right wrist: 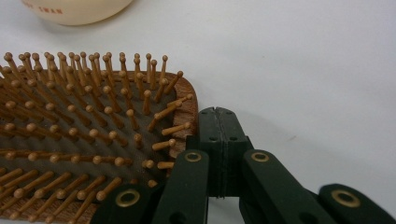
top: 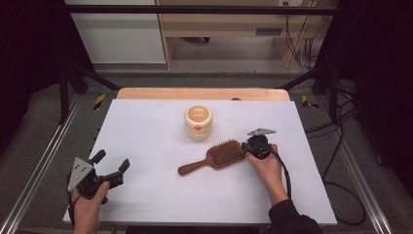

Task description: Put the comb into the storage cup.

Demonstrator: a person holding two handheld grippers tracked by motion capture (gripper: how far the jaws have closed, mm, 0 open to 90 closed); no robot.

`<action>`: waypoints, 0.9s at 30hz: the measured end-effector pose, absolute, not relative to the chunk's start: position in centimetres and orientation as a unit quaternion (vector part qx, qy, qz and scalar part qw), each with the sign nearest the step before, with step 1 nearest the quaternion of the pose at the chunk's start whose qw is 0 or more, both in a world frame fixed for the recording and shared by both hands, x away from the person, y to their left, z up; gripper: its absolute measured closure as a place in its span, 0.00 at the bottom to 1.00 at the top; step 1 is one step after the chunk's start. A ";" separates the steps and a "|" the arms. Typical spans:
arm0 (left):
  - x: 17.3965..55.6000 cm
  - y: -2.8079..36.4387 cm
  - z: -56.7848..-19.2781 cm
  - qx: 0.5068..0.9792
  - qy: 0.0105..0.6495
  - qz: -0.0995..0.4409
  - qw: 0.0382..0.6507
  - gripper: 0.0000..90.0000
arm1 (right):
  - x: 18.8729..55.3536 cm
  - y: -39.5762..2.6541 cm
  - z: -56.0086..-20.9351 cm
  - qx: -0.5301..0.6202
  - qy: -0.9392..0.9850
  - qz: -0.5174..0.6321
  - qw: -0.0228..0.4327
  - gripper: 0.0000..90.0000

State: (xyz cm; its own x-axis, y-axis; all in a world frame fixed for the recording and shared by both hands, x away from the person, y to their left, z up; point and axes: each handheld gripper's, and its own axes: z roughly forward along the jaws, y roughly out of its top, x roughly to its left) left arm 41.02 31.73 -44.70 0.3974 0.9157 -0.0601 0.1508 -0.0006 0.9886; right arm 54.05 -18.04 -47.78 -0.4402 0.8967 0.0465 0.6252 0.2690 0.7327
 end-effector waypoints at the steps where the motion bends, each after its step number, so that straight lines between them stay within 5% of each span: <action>1: 41.0 31.7 -44.7 0.620 0.430 0.341 0.561 0.05 | 54.0 -18.0 -47.8 0.490 0.774 0.352 0.191 1.00; 27: 40.9 31.0 -44.7 0.633 0.419 0.336 0.557 0.05 | 52.3 -8.6 -47.6 0.392 0.832 0.356 0.163 1.00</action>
